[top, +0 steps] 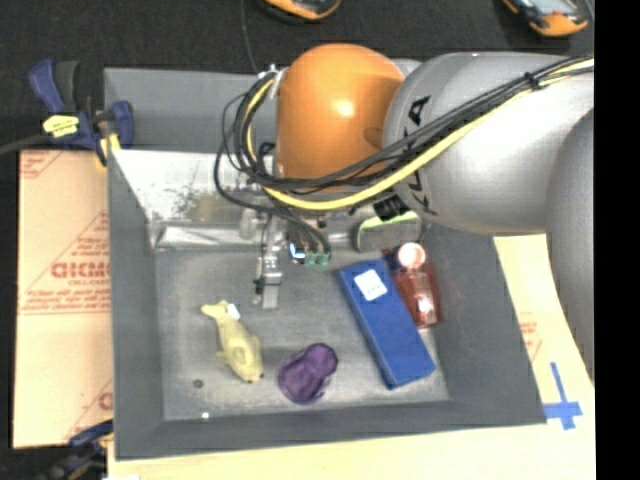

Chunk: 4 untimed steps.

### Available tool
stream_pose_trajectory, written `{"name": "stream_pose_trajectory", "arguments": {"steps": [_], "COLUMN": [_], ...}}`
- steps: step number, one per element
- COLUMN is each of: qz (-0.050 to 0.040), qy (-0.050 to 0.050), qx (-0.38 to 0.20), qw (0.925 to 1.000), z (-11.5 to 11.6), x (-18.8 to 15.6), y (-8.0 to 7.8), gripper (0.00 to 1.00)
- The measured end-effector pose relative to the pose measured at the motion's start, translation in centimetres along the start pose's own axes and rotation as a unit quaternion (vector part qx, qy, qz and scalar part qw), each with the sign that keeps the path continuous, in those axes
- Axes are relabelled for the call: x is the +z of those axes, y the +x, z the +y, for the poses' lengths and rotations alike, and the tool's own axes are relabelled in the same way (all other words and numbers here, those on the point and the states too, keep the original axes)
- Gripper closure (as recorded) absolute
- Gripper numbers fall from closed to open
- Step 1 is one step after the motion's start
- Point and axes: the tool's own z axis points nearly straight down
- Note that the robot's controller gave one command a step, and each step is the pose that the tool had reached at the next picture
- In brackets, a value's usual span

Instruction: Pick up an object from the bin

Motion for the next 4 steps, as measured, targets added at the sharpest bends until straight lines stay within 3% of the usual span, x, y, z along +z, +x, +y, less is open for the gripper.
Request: {"name": "stream_pose_trajectory", "arguments": {"steps": [1, 2, 3, 4], "qz": [-0.004, -0.0051, -0.0039, -0.0036], "qy": [-0.001, -0.001, -0.001, -0.002], "qx": [0.002, 0.045, 0.085, 0.241], "qw": [1.0, 0.999, 0.9964, 0.9706], "z": [-0.1, -1.1, -1.5, -1.4], "x": [-0.5, 6.7, 9.9, 9.4], "y": [-0.2, 1.5, 2.5, 4.8], "gripper": [0.0, 0.0, 0.0, 0.0]}}
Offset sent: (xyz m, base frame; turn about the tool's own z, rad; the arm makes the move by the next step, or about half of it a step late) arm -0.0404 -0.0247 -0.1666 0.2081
